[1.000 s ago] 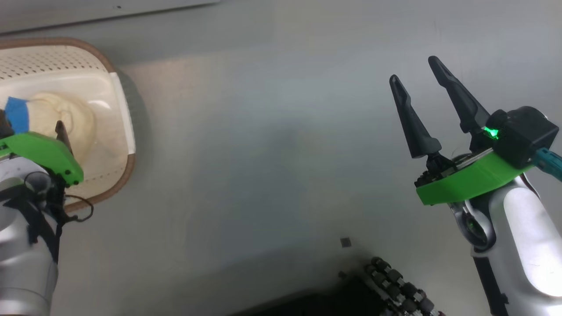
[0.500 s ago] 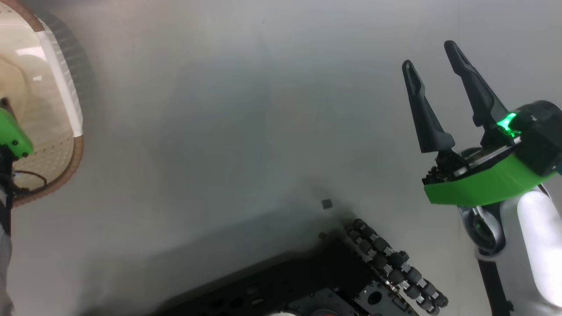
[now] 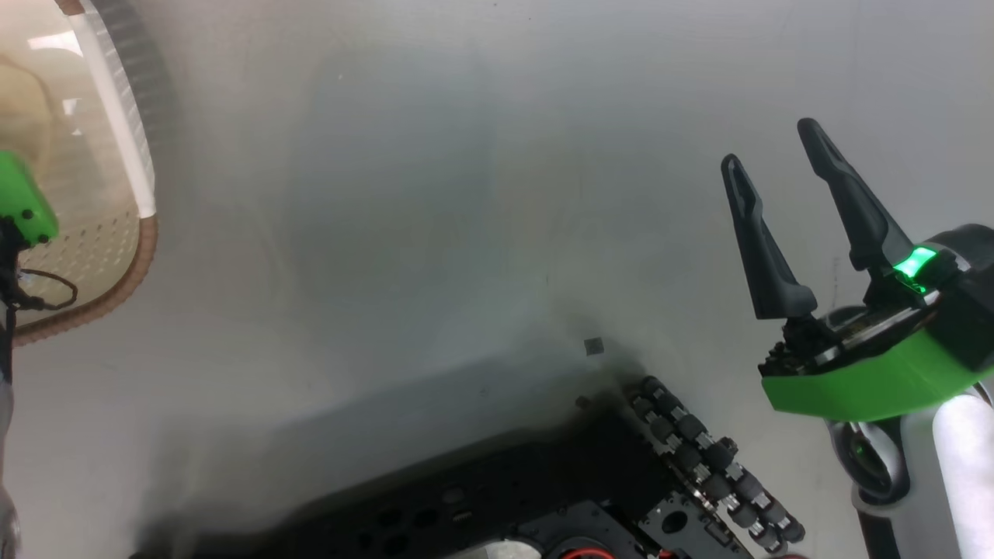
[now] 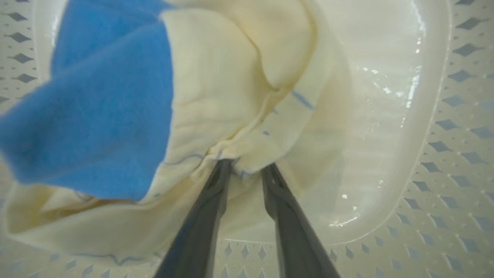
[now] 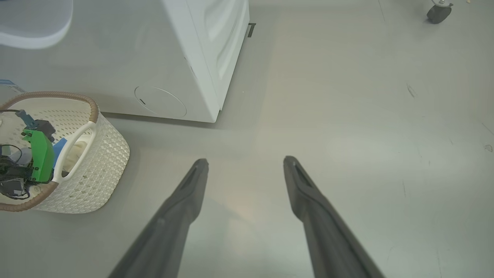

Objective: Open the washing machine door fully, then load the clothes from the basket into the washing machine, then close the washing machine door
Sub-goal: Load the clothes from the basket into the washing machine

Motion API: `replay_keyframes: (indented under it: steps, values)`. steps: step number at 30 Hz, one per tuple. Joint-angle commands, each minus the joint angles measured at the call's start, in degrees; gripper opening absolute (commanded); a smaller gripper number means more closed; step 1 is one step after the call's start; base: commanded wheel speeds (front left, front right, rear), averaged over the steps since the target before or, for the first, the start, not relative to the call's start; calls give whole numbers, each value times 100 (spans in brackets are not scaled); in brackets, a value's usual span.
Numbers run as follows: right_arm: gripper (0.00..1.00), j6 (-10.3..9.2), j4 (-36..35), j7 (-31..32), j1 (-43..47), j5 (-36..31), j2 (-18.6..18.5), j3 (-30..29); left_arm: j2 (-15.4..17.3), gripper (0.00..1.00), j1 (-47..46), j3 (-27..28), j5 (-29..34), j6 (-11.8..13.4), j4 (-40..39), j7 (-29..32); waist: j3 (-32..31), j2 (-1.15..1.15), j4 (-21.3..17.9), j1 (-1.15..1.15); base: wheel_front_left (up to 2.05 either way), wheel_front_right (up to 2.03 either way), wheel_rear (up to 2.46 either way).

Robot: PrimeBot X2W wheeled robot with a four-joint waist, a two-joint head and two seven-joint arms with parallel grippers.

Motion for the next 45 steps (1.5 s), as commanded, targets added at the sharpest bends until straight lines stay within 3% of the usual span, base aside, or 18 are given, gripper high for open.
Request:
replay_keyframes:
  steps: [1,19,29,32,37,45]
  values:
    - [100,-16,-217,41,299,-49,-16,59,246,0,163,46,-28,31,-19,-20,0,0,17,0,1,1,1]
    - [100,-16,-186,-32,-95,-71,24,-4,211,0,138,207,-347,-12,-127,-1586,-176,0,141,0,0,0,0]
    - [100,-16,81,-61,-130,-122,-59,-78,35,0,626,415,-589,8,-417,-2472,-966,0,392,0,0,0,0]
    - [100,-16,103,-33,-98,-133,-98,-137,-33,0,857,522,-621,75,-868,-2501,-1226,0,486,0,0,0,0]
    - [100,-16,152,76,10,-157,-176,-215,-232,0,1703,808,-467,301,-2310,-2505,-1779,0,634,0,0,0,0]
    - [100,-16,219,234,237,-159,-262,-322,-648,0,2946,1118,-149,425,-3920,-2506,-2642,0,816,0,0,0,0]
